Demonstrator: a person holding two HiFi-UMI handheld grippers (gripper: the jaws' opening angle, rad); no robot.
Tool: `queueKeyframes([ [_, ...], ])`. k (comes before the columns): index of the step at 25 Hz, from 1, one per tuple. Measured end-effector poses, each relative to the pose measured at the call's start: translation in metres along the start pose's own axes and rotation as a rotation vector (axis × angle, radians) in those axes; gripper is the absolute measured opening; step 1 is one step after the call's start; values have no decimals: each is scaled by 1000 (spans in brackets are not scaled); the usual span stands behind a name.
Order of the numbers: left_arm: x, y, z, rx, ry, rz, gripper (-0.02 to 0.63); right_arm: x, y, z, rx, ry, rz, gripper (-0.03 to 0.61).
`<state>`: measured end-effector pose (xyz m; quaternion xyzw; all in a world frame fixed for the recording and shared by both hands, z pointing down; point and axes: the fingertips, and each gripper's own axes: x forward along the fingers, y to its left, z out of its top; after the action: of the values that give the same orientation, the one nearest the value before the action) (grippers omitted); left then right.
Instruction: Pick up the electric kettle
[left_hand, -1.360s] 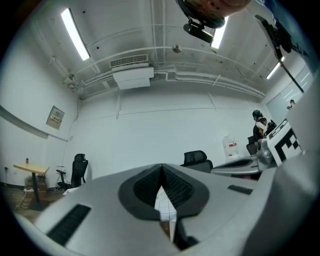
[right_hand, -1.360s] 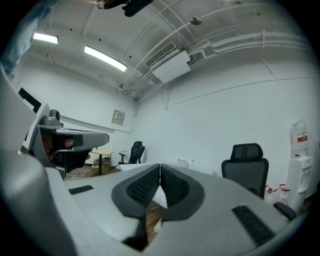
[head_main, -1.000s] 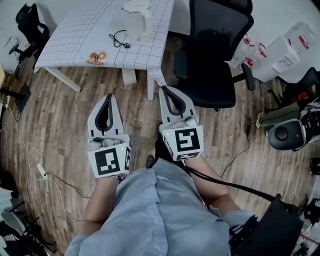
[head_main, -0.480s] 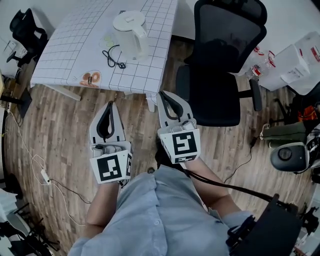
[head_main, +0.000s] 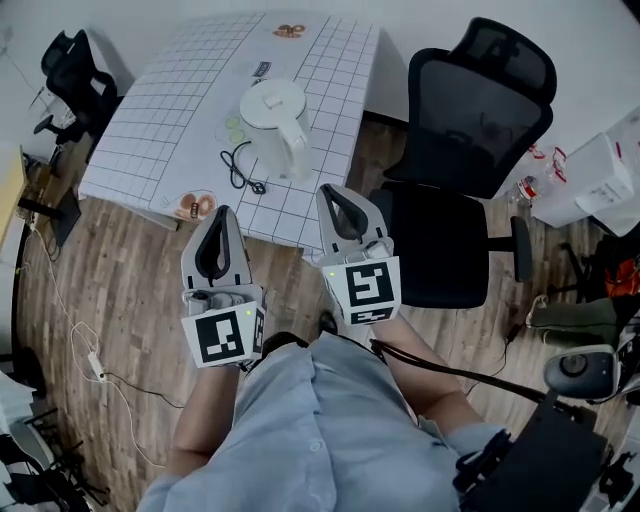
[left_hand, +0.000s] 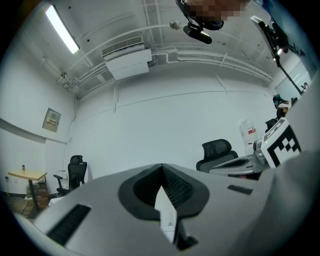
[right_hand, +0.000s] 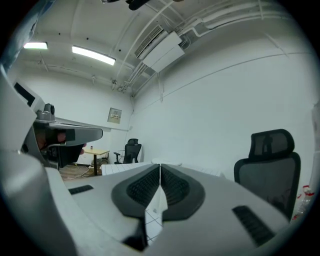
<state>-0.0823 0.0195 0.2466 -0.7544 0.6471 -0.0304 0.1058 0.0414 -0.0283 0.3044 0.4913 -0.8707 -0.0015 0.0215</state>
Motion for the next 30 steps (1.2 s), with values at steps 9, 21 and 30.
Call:
queueKeyframes([
  [9,33,18,-23,-1,41,21,0,45,-12,-10,5,15,17,4],
  [21,80,60,-79,-71,125,-16,0,112,-16,-72,31,147,-35,196],
  [30,109,74,-124,-115,221,-37,0,153,-17,-102,45,175,-27,202],
])
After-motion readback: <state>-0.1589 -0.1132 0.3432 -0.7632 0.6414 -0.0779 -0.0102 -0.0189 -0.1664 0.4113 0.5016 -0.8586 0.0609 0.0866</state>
